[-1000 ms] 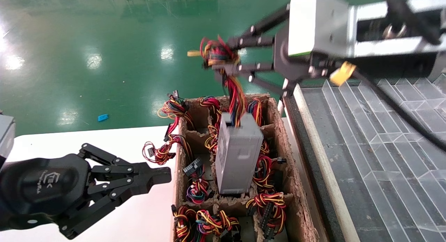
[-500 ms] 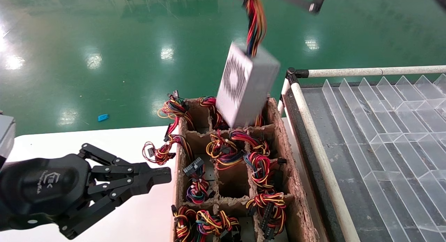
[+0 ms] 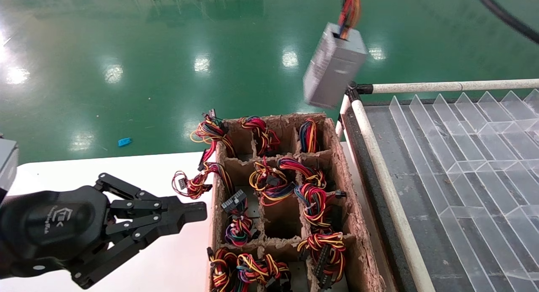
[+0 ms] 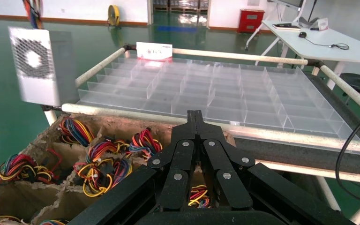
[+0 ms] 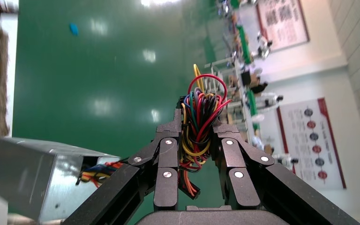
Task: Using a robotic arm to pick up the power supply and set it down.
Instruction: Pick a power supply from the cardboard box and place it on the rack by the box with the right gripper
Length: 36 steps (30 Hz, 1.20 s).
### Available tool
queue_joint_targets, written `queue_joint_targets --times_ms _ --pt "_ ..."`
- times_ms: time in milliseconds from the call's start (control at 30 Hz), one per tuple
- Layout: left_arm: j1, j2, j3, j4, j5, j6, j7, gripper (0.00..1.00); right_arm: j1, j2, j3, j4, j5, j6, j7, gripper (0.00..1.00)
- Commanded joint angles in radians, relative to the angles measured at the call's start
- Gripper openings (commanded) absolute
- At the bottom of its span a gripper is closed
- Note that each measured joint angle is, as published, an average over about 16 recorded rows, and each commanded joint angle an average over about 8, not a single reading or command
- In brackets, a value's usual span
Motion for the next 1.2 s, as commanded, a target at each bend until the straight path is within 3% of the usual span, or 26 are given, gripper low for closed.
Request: queue_joint_targets --times_ms 33,600,1200 --pt "0.0 0.0 0.0 0.0 0.0 0.0 0.0 0.0 0.012 -0.01 -0.009 -0.054 -0.022 0.014 -0.038 0.0" --pt "0.0 0.0 0.0 0.0 0.0 0.0 0.0 0.0 0.043 -0.037 -0.038 -0.376 -0.108 0.151 -0.256 0.0" --pt "0.0 0.0 0.0 0.0 0.0 0.0 0.0 0.0 0.059 -0.084 -0.023 -0.634 -0.098 0.263 -0.418 0.0"
